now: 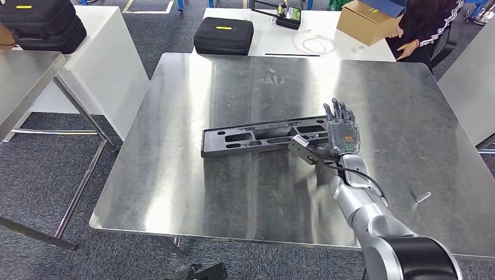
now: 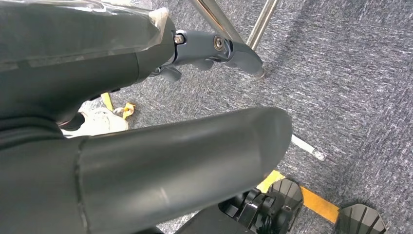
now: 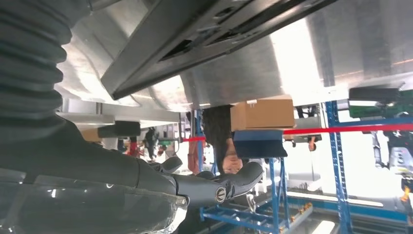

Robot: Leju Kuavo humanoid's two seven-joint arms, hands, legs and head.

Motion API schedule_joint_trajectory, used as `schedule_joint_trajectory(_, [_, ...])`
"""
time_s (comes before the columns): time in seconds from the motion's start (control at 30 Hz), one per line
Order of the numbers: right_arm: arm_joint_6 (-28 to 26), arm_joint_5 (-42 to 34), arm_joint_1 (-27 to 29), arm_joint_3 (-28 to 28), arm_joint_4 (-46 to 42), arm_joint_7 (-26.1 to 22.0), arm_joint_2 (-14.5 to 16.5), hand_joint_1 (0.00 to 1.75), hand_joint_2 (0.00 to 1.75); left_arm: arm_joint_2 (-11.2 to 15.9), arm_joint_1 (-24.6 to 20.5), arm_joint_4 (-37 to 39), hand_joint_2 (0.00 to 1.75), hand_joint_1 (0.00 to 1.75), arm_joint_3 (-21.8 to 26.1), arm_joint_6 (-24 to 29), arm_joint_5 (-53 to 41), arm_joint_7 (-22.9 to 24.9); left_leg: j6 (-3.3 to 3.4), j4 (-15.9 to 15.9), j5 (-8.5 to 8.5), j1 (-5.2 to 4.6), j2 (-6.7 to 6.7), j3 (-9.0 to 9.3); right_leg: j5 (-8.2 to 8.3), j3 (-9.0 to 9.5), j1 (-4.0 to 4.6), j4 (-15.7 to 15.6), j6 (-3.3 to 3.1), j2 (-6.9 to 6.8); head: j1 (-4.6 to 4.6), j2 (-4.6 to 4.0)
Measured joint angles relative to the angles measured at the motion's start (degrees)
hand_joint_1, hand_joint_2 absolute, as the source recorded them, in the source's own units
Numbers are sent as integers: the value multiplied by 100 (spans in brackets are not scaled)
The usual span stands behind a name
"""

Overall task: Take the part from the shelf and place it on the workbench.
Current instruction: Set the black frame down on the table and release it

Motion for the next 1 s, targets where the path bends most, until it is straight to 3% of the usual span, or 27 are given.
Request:
schedule_joint_trajectory(0.4, [-1, 19, -34, 1, -147, -101, -24, 0, 175, 0, -6, 0, 0, 0, -9, -11, 22, 7, 0, 0, 0, -1, 0, -2, 0, 0, -1, 0, 0, 0, 0, 0])
schedule_joint_trajectory(0.7, [41, -125, -687, 107, -404, -505, 17, 0, 175, 19, -61, 1, 0, 0, -95, -43, 114, 24, 0, 0, 1, -1, 0, -1, 0, 0, -2, 2, 0, 0, 0, 1])
schedule_joint_trajectory(1.0, [947, 15, -1289, 661, -574, -444, -17, 0, 175, 49, -65, 1, 0, 0, -140, -39, 217, 8, 0, 1, 1, -1, -1, -1, 0, 0, -2, 2, 0, 0, -1, 1])
